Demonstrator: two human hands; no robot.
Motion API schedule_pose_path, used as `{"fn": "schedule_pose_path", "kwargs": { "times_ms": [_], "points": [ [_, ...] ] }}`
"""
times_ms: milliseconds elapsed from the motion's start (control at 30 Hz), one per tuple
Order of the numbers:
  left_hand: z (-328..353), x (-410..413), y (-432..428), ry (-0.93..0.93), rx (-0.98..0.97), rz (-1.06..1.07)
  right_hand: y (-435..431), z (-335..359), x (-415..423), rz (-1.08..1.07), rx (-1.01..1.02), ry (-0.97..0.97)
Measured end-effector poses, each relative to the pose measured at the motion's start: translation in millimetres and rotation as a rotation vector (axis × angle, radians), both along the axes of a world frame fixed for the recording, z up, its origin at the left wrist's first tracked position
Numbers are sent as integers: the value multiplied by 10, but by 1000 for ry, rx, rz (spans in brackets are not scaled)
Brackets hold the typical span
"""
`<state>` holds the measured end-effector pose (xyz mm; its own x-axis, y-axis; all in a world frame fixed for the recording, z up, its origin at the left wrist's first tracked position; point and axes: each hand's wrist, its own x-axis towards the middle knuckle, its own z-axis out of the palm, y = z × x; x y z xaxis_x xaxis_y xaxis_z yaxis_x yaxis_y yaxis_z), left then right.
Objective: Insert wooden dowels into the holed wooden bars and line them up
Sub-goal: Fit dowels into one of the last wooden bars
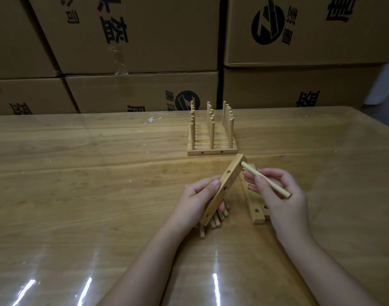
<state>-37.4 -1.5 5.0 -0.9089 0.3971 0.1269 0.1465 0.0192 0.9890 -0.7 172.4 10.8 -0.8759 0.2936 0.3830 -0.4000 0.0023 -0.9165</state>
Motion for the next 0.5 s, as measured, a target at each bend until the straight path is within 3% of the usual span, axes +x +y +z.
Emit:
{"fn": "schedule_pose_path", "kwargs": {
  "times_ms": [500],
  "points": [
    [43, 29, -3, -19, 37, 20, 31, -26, 9, -147, 235, -23]
  ]
}}
